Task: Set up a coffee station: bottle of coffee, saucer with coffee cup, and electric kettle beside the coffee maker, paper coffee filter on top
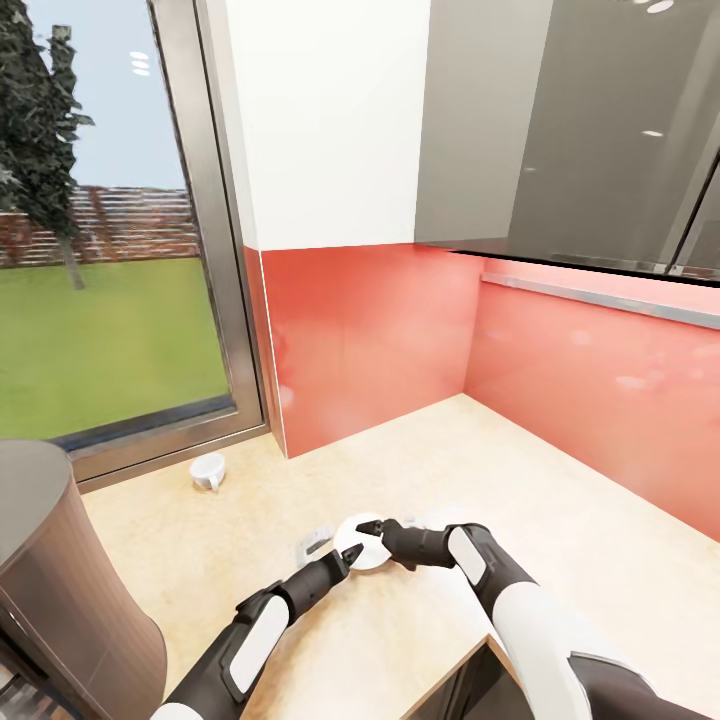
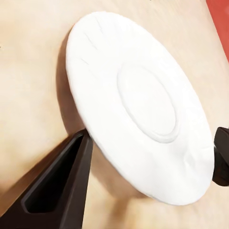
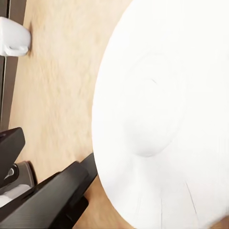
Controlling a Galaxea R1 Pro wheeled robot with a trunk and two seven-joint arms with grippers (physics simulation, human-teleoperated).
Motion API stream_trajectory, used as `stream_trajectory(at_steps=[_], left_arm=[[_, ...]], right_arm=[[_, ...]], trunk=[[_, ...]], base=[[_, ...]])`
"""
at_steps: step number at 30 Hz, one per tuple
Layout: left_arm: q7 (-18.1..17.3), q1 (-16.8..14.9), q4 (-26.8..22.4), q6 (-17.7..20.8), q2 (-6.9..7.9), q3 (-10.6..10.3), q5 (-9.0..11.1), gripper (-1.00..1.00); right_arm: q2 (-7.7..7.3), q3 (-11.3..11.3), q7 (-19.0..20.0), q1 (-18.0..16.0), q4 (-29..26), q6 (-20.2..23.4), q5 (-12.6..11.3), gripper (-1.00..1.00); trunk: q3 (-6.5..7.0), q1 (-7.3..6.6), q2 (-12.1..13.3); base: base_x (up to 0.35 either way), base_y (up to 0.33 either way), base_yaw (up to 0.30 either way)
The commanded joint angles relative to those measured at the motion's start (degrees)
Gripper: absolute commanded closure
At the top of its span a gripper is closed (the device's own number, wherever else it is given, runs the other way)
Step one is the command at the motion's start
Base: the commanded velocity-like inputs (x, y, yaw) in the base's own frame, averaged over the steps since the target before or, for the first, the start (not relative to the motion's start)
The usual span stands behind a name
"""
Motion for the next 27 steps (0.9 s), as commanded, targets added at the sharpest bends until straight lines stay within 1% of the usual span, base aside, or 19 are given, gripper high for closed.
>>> stream_trajectory(at_steps=[1, 19, 20, 27], left_arm=[[0.13, -0.02, 0.28, 0.36, 0.01, 0.03, 0.14, -1.0], [0.15, -0.09, -0.09, 0.37, 0.01, 0.16, 0.14, -1.0], [0.15, -0.09, -0.09, 0.37, 0.01, 0.16, 0.14, -1.0], [0.15, -0.08, -0.09, 0.37, 0.01, 0.16, 0.14, -1.0]], right_arm=[[0.05, -0.16, -0.13, -0.02, 0.02, 0.37, 0.82, -1.0], [-0.1, -0.16, -0.21, -0.02, -0.04, 0.38, 0.91, -1.0], [-0.1, -0.16, -0.22, -0.02, -0.05, 0.38, 0.91, 1.0], [-0.11, -0.16, -0.22, -0.02, -0.05, 0.37, 0.91, 1.0]], trunk=[[-0.16, 0.05, -0.09], [-0.16, 0.05, -0.09], [-0.16, 0.05, -0.09], [-0.16, 0.05, -0.09]], base=[[0.0, 0.0, 0.0], [0.0, 0.0, 0.0], [0.0, 0.0, 0.0], [0.0, 0.0, 0.0]])
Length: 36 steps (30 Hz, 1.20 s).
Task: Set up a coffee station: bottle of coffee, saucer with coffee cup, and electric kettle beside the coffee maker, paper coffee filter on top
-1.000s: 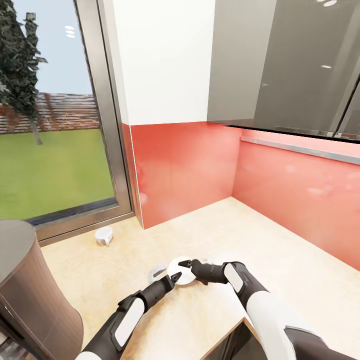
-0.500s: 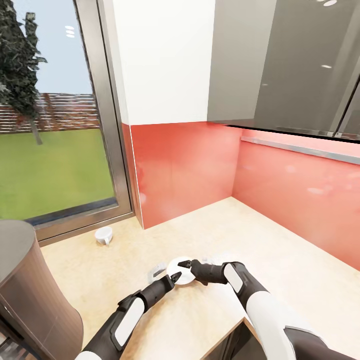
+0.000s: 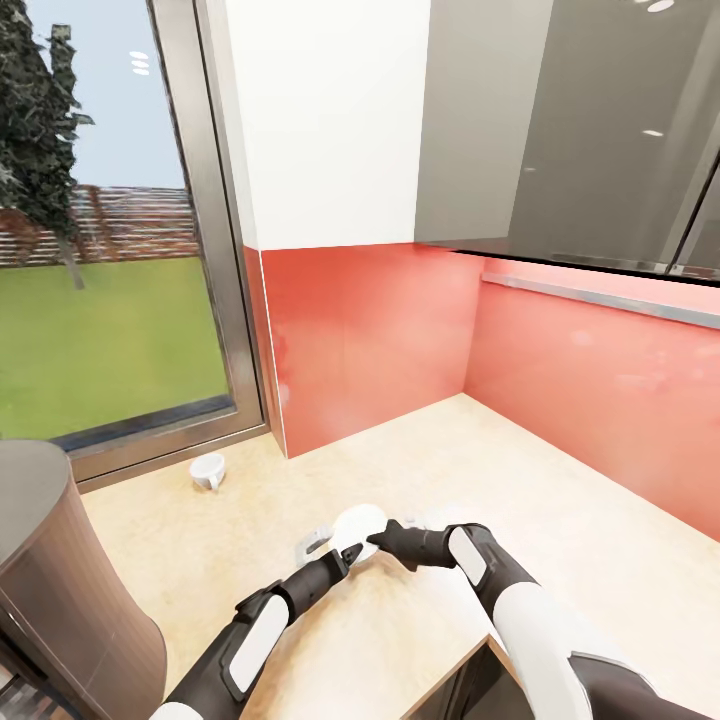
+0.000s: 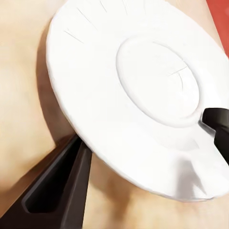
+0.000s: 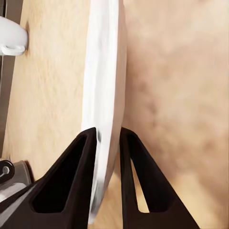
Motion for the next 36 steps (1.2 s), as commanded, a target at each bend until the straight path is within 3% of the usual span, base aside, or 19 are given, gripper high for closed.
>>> stream_trajectory(at_steps=[1, 24, 28, 31, 36], left_arm=[[0.06, -0.03, -0.02, 0.36, 0.01, 0.09, 0.29, -1.0], [-0.25, -0.14, -0.39, 0.43, 0.26, -0.22, 0.8, -1.0], [-3.66, -0.07, -0.39, 0.52, 0.49, -0.21, 0.8, -1.0], [-6.69, 0.03, -0.42, 0.65, 0.92, -0.22, 0.74, -1.0], [-8.04, 0.07, -0.45, 0.83, 1.12, -0.23, 0.75, -1.0]], right_arm=[[0.04, -0.22, -0.1, -0.04, -0.01, 0.26, 0.6, 1.0], [-0.09, -0.37, -0.25, -0.04, -0.46, 0.26, 0.52, 1.0], [-0.31, -0.55, -0.4, -0.04, -2.27, 0.26, 0.45, 1.0], [-0.43, -0.69, -0.44, -0.04, -7.21, 0.31, 0.43, 1.0], [-0.59, -0.74, -0.45, -0.04, -10.93, 0.35, 0.43, 1.0]], trunk=[[-0.14, 0.04, -0.12], [-0.14, 0.04, -0.12], [-0.14, 0.04, -0.12], [-0.14, 0.04, -0.12], [-0.14, 0.04, -0.12]], base=[[0.0, 0.0, 0.0], [0.0, 0.0, 0.0], [0.0, 0.0, 0.0], [0.0, 0.0, 0.0], [0.0, 0.0, 0.0]])
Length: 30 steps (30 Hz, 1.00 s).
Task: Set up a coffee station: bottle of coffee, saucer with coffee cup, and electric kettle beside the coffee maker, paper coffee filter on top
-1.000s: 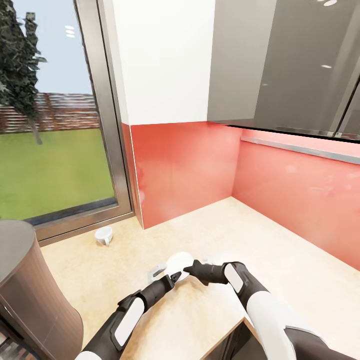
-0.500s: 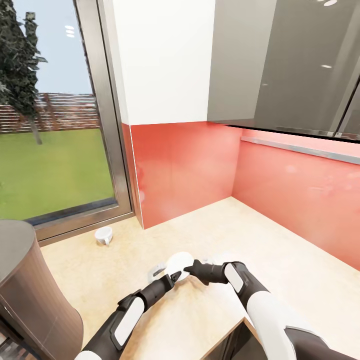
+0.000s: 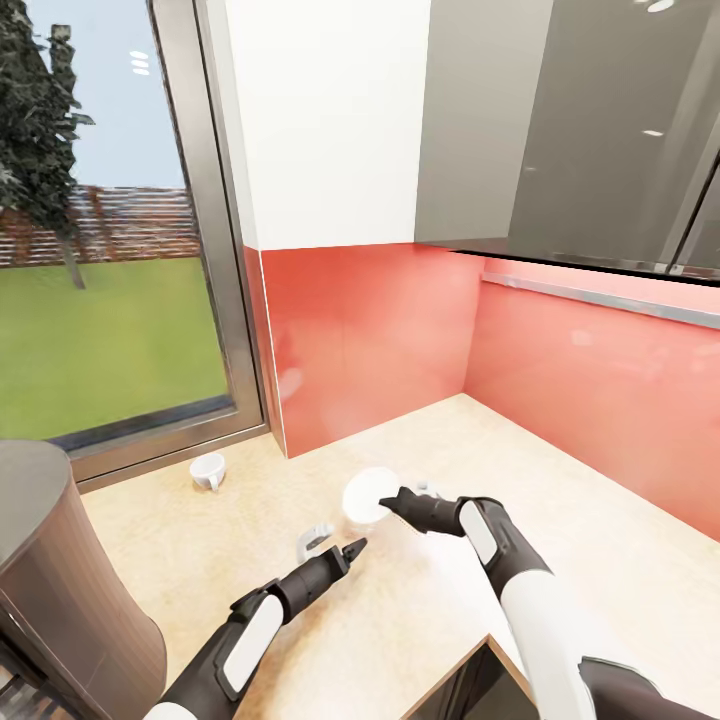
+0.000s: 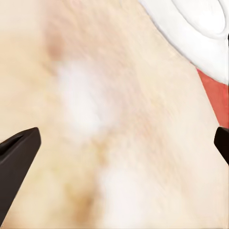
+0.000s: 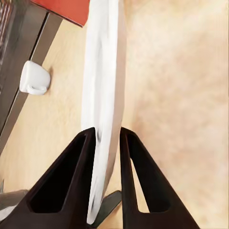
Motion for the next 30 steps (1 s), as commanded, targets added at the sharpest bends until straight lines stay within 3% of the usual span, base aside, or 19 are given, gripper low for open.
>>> stream_trajectory(at_steps=[1, 10, 16, 30], left_arm=[[-0.43, -0.01, 0.02, 0.47, 0.02, 0.01, 0.31, -1.0], [-4.86, 0.24, 0.16, 0.52, 0.94, -0.21, 0.11, -1.0], [-5.16, 0.29, 0.17, 0.45, 1.01, -0.58, -0.18, -1.0], [-5.18, 0.29, 0.17, 0.39, 0.92, -0.78, -0.23, -1.0]], right_arm=[[-0.15, -0.43, 0.18, -0.06, -0.46, 0.4, 0.05, 1.0], [-3.05, -0.4, 0.47, -0.06, -2.43, 0.25, -0.04, 1.0], [-3.08, -0.01, 0.61, -0.06, -8.79, 0.23, -0.04, 1.0], [-2.99, 0.1, 0.62, -0.06, -9.39, 0.25, -0.04, 1.0]], trunk=[[-0.14, 0.04, -0.12], [-0.14, 0.04, -0.12], [-0.14, 0.04, -0.12], [-0.14, 0.04, -0.12]], base=[[0.0, 0.0, 0.0], [0.0, 0.0, 0.0], [-0.045, 0.0, 0.0], [-0.318, 0.0, 0.0]])
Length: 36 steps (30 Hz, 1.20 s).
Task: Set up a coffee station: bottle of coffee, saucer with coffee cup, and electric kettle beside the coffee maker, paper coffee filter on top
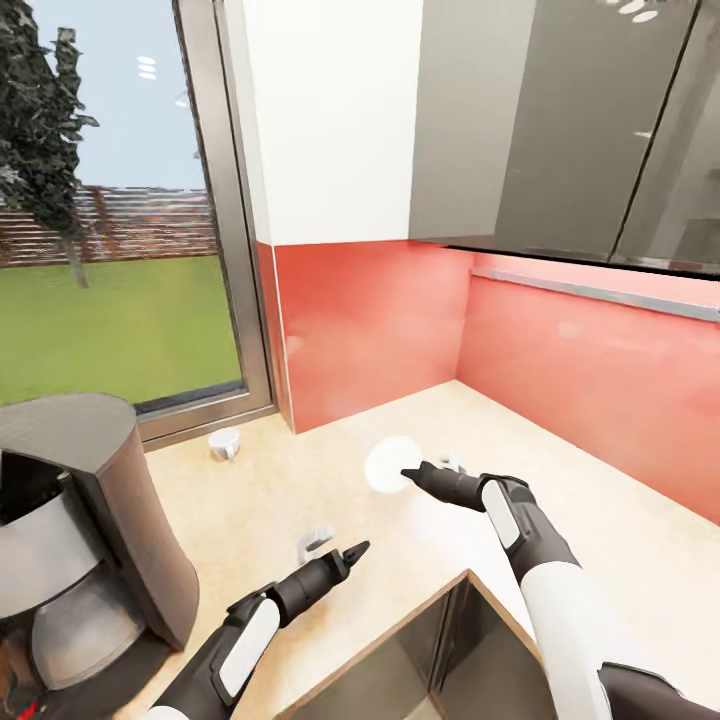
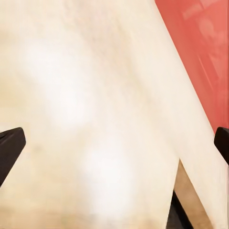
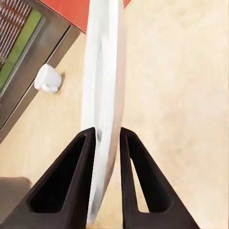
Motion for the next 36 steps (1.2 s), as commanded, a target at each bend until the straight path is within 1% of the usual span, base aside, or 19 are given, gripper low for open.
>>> stream_trajectory(at_steps=[1, 7, 18, 36], left_arm=[[0.03, -0.04, -0.01, 0.52, -0.03, 0.0, 0.51, -1.0], [0.03, -0.04, 0.01, 0.45, -0.07, -0.09, 0.44, -1.0], [-0.02, -0.04, 0.0, 0.43, -0.08, -0.09, 0.42, -1.0], [-0.04, -0.04, -0.01, 0.52, -0.08, -0.09, 0.45, -1.0]], right_arm=[[0.06, -0.33, 0.2, -0.07, -0.03, 0.4, -0.09, 1.0], [-0.07, -0.4, 0.2, -0.07, -0.12, 0.39, -0.09, 1.0], [-0.1, -0.42, 0.2, -0.07, -0.13, 0.4, -0.09, 1.0], [-0.1, -0.42, 0.2, -0.07, -0.1, 0.39, -0.09, 1.0]], trunk=[[-0.14, 0.0, -0.14], [-0.14, 0.0, -0.14], [-0.1, 0.0, -0.14], [0.96, 0.0, -0.14]], base=[[-0.338, 0.0, 0.0], [-0.338, -0.018, 0.0], [-0.338, -0.108, 0.012], [-0.338, -0.007, 0.19]])
